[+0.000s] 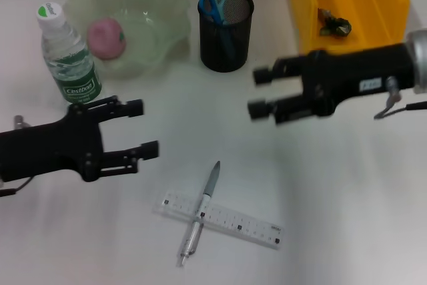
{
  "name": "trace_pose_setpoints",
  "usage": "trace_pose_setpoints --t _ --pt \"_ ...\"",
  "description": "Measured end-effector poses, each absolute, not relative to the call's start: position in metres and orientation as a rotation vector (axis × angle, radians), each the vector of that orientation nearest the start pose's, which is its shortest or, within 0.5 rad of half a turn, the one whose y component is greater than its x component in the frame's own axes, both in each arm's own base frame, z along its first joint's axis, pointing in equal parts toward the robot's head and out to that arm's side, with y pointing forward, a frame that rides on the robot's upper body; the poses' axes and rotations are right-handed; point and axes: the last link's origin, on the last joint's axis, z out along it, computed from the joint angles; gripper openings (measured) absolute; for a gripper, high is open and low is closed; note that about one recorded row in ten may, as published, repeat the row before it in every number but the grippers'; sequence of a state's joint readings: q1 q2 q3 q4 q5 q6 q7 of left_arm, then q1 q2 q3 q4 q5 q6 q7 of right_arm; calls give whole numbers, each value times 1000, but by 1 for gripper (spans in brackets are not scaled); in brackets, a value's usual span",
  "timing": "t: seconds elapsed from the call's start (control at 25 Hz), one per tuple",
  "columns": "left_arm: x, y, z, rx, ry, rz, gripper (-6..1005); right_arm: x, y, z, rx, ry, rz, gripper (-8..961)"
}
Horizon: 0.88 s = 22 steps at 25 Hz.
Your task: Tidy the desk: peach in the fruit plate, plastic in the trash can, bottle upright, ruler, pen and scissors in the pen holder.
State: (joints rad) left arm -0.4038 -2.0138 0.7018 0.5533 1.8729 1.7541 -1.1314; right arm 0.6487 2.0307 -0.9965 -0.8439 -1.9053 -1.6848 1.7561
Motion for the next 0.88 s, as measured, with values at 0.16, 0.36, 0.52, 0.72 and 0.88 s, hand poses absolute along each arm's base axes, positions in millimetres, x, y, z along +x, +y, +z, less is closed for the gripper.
trace_pose_setpoints --t 0.16,0.36,0.52,0.72,0.88 --pt "-301 276 26 -2715 -456 -848 811 165 350 -11 -3150 591 342 780" --pt "-312 273 38 -2693 -461 -801 811 142 353 -49 -3233 480 -45 780" --pt "-315 273 39 -2683 -468 -784 811 130 350 -76 -3242 345 -232 780" --pt "-318 273 40 -2674 -476 -771 811 115 341 -98 -3271 209 -271 779" --pt "-318 273 40 -2673 -478 -773 811 109 333 -109 -3287 117 -303 779"
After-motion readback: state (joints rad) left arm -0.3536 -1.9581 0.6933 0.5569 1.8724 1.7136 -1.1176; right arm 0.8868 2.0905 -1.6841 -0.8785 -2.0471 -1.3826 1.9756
